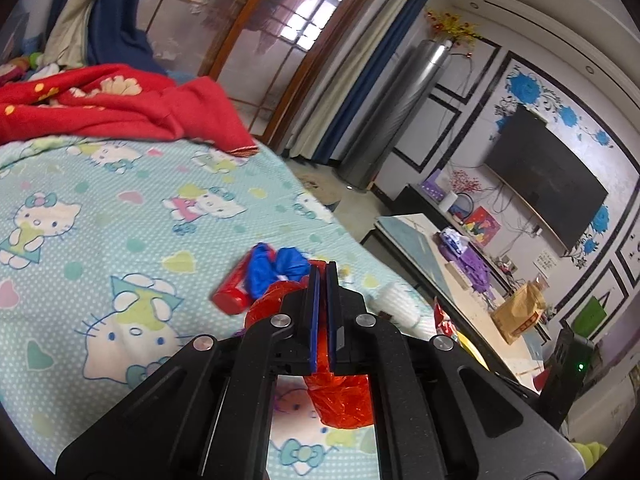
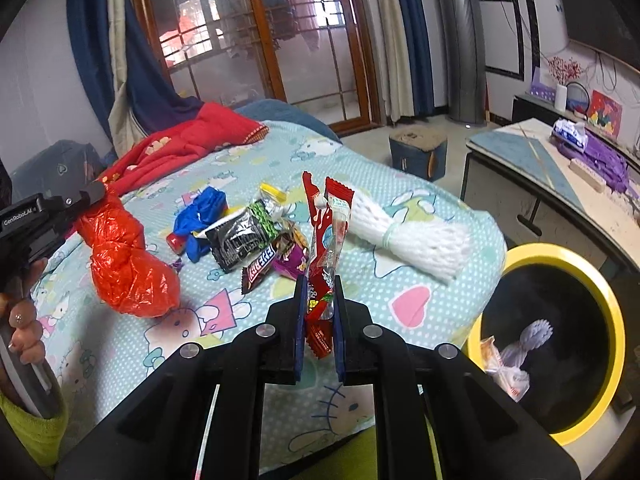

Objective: Collect trash
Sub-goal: 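Carry the red bag and red wrapper over the yellow bin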

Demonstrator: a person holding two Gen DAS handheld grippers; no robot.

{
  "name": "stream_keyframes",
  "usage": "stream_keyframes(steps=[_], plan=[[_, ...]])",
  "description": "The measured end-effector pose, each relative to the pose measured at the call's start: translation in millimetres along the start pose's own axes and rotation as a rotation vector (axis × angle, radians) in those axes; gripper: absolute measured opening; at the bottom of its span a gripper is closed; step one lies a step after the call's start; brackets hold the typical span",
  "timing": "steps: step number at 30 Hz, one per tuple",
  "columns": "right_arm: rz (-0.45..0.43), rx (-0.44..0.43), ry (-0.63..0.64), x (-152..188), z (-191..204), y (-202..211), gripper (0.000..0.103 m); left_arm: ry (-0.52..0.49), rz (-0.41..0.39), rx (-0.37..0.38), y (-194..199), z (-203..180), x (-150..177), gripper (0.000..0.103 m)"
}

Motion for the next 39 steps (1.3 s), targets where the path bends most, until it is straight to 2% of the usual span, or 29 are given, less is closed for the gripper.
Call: stream_keyframes(steps=[19, 39], plan=[[-0.026, 0.043, -0.003, 5.3, -37.5, 42.6, 0.011, -0.126, 0.046, 0.084, -21.9, -81.3, 35.8, 0.0], [-0.042, 0.117, -0.073, 21.6, -87.1, 69.8, 0.011, -0.244, 0.088, 0.131, -48.2, -139.3, 66.3, 0.0]])
Point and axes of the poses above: each gripper's, at about its wrist camera, not at the fingertips, and y roughly against the way its jaws point, z to its left, x to its underside, the point moved 8 cm from there along -y, roughly the way its jaws point, and after that the axes turned 10 degrees about y, right-handed, at the moved point
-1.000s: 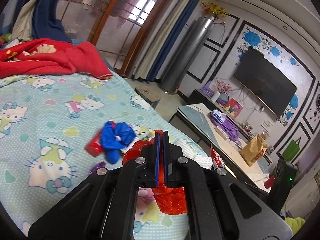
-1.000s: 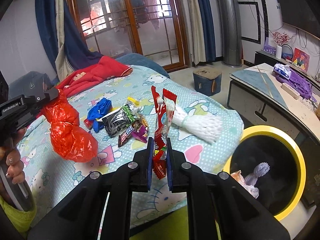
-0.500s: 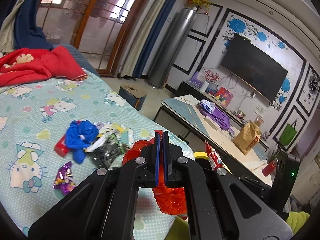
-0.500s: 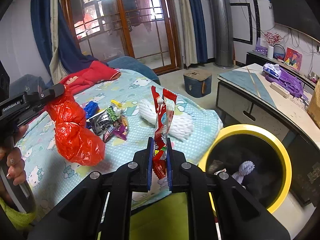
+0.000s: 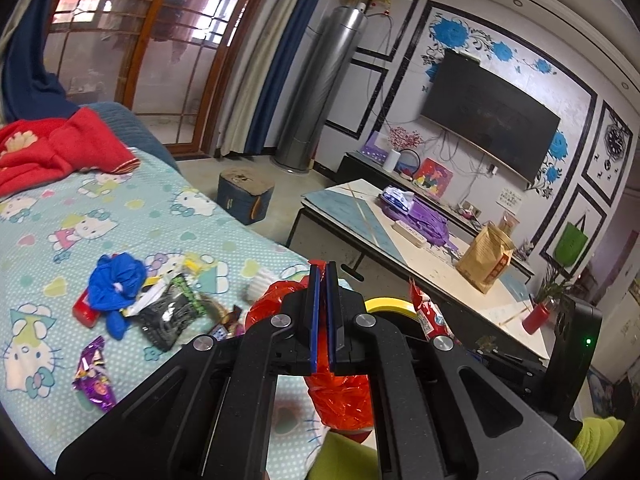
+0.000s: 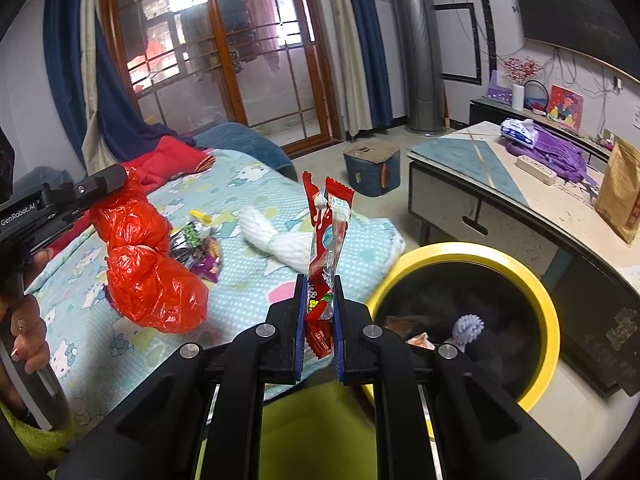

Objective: Collect trash
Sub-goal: 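Carry the red bag and red wrapper over the yellow bin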

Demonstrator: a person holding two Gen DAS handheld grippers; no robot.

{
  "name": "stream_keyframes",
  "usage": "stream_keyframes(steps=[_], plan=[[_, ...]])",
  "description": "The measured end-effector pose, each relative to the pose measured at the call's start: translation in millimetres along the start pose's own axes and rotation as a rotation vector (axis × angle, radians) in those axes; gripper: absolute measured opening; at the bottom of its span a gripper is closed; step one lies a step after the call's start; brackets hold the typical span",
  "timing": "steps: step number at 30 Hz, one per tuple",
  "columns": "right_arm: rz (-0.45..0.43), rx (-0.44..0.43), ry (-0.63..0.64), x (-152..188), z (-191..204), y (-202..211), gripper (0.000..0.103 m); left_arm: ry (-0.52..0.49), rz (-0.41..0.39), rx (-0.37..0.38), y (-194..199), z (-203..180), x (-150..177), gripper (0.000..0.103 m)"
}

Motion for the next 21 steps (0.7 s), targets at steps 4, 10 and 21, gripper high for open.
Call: stream_keyframes(steps=[4, 10, 21], plan=[[-0.002, 0.021, -0.02, 3.5, -12.1, 3.4, 0.011, -0.025, 0.008, 0.01, -8.8, -13.3, 2.5, 0.0], [-0.004, 0.063, -0.049, 11.3, -33.8, 7.5, 0.011, -0.065, 0.037, 0.028, -25.2, -34.0, 10.9, 0.0], [0.016, 0.137, -0.134, 31.7, -79.0, 11.0, 0.011, -0.125, 0.087, 0.063, -62.0, -70.9, 28.3, 0.0]])
Point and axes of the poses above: each gripper's, at about its wrist camera, not at the fingertips, and y roughly against the way its jaws point, z to its left, x to its underside, the point moved 8 cm from there along -y, roughly the way its jaws point, and after that the axes turned 10 degrees about y, right-handed, at the moved point
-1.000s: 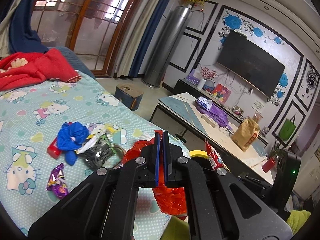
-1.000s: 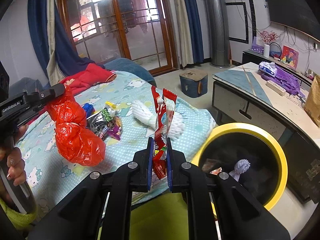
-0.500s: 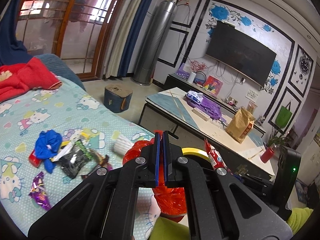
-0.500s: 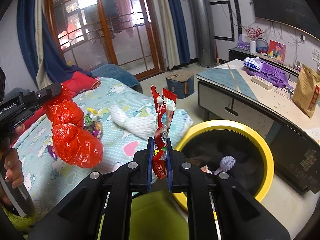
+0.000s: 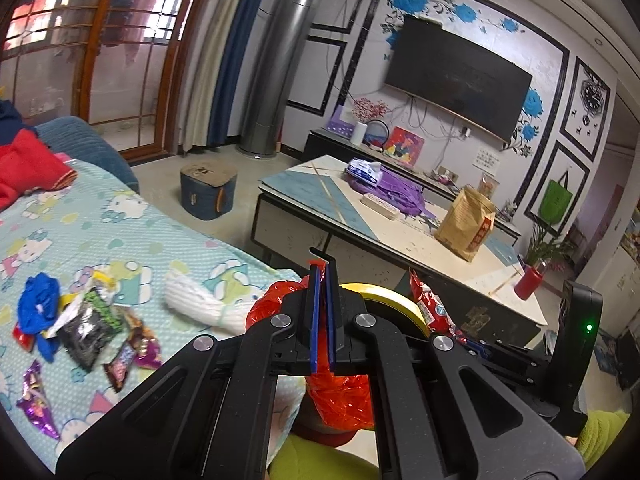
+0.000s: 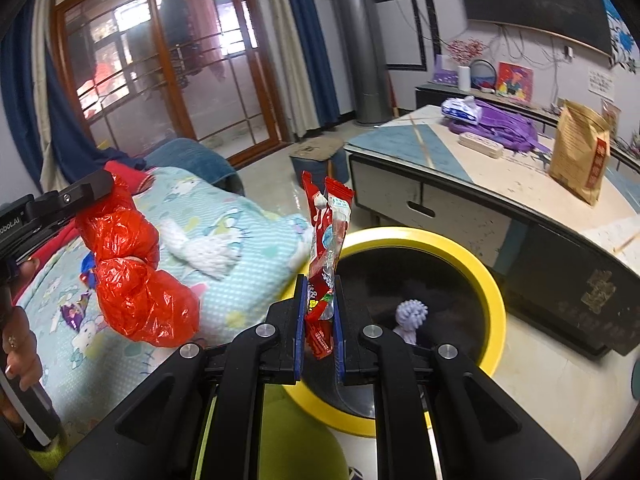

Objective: Collect trash
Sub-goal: 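Carry the red bag and red wrapper over the yellow bin, then open both tools to drop the red bag and wrapper into the bin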

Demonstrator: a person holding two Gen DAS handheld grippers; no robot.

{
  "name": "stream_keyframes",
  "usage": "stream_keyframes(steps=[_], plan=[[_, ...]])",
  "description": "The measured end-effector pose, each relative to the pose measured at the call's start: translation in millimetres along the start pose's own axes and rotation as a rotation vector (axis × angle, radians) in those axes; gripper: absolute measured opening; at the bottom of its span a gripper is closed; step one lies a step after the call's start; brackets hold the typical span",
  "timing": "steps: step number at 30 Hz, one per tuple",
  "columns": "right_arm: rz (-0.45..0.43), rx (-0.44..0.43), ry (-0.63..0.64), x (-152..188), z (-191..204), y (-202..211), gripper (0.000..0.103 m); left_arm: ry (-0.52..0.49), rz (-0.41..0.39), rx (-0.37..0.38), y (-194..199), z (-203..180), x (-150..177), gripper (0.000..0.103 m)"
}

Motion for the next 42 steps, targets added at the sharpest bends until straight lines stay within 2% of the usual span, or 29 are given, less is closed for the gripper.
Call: stream_keyframes(steps=[18, 30, 31, 32, 33, 34, 37, 38, 40, 42], plan=[[0.076, 0.046, -0.136, 26.2, -47.3, -19.0, 0.011, -0.097, 0.095, 0.029, -74.0, -40.5, 32.7, 0.0], [0.126, 0.063, -0.197, 38.8, -59.7, -33.8, 0.014, -0.113, 0.163, 0.031, -111.3, -43.1, 48.2, 0.001], [0.129, 0.068, -0.205, 39.6, -61.3, -34.6, 0.014, -0.109, 0.161, 0.034, -111.6, -42.7, 47.4, 0.005], [0.132, 0.073, -0.21, 40.3, -62.8, -35.3, 0.016, -0.106, 0.163, 0.038, -111.7, -42.9, 47.2, 0.02], [0.137, 0.075, -0.214, 41.1, -63.7, -36.3, 0.02, -0.101, 0.161, 0.039, -111.2, -42.4, 46.0, 0.031], [0.14, 0.081, -0.217, 41.7, -64.7, -36.9, 0.025, -0.094, 0.157, 0.04, -110.3, -41.5, 44.8, 0.05], [0.142, 0.092, -0.227, 43.2, -67.3, -37.6, 0.036, -0.066, 0.152, 0.044, -105.6, -37.1, 40.9, 0.057], [0.141, 0.097, -0.228, 43.4, -67.8, -37.4, 0.037, -0.057, 0.15, 0.042, -104.4, -35.6, 39.3, 0.067], [0.136, 0.099, -0.23, 43.1, -69.3, -36.7, 0.044, -0.034, 0.139, 0.042, -100.3, -31.8, 35.3, 0.079], [0.126, 0.103, -0.226, 41.2, -69.0, -34.6, 0.045, -0.02, 0.127, 0.038, -95.4, -29.6, 31.4, 0.085]])
Point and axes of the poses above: each gripper's, at about its wrist camera, not at the fingertips, and y roughly against the way its jaws point, z to its left, x to its underside, the point moved 8 cm from there along -y, roughly the way its jaws point, and after that the axes turned 10 degrees about y, right-handed, at the moved point
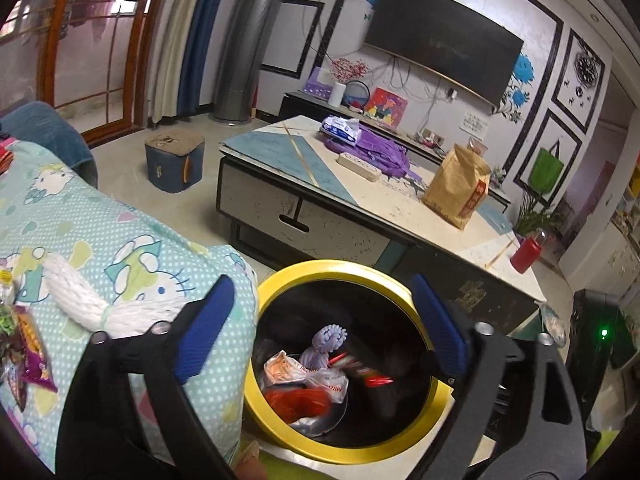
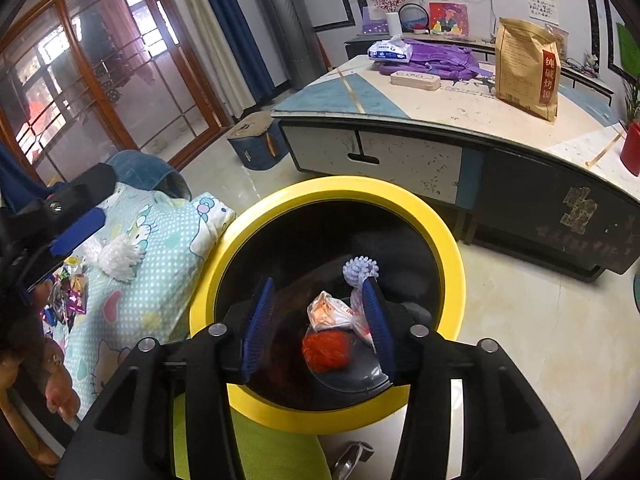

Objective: Collect trash
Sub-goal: 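Open both tools to drop the red bag and wrapper into the bin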

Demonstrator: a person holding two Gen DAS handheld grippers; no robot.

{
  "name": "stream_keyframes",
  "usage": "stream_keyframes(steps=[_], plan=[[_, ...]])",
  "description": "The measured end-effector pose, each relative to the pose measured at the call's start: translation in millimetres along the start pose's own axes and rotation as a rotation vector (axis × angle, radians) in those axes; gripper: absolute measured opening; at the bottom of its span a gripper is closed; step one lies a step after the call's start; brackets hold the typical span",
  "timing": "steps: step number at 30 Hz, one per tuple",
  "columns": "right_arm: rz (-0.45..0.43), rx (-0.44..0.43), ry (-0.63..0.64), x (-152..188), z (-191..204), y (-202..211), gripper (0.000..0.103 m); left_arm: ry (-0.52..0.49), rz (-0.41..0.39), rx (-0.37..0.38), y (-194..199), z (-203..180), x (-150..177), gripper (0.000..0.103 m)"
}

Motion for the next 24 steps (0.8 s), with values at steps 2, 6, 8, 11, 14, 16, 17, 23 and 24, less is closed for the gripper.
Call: stream_keyframes(steps=[2, 6, 8, 11, 14, 16, 17, 23, 24], plan=[[-0.013, -0.005, 0.006, -1.6, 1.8, 2.8, 0.046, 0.004, -0.013, -0.005, 5.5, 1.8, -2.7, 0.092], [-0.037, -0.02, 0.026, -5.4, 7.5, 7.9, 0.047, 0.011, -0.031, -0.018, 14.5, 4.3, -5.6, 0.092], [-0.048, -0.028, 0.038, -7.4, 11.4, 10.7, 0.047, 0.017, -0.038, -0.026, 19.6, 7.1, -6.6, 0.092], [-0.073, -0.04, 0.061, -10.7, 18.3, 16.3, 0.047, 0.028, -0.048, -0.035, 26.1, 11.4, -8.0, 0.092], [-0.102, -0.049, 0.09, -14.1, 27.1, 23.1, 0.047, 0.04, -0.071, -0.053, 38.1, 20.8, -10.1, 0.092], [-0.116, -0.06, 0.105, -15.9, 33.0, 27.4, 0.047, 0.049, -0.082, -0.066, 44.8, 27.3, -10.1, 0.092], [-0.124, -0.071, 0.117, -16.9, 37.7, 29.8, 0.047, 0.056, -0.092, -0.077, 50.0, 32.1, -10.8, 0.092], [-0.175, -0.112, 0.175, -22.3, 62.1, 43.1, 0.048, 0.075, -0.144, -0.123, 75.7, 54.6, -17.9, 0.092], [-0.181, -0.117, 0.183, -23.4, 65.0, 44.6, 0.048, 0.079, -0.154, -0.132, 80.5, 58.6, -19.1, 0.092]])
Point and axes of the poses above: each gripper's, at about its wrist camera, not at the fingertips, and y roughly against the way its jaws point, z to its left, x to its underside, the point moved 8 cm from there along -y, roughly the way its jaws point, and after that the axes turned 10 degrees about y, right-handed, at the moved point
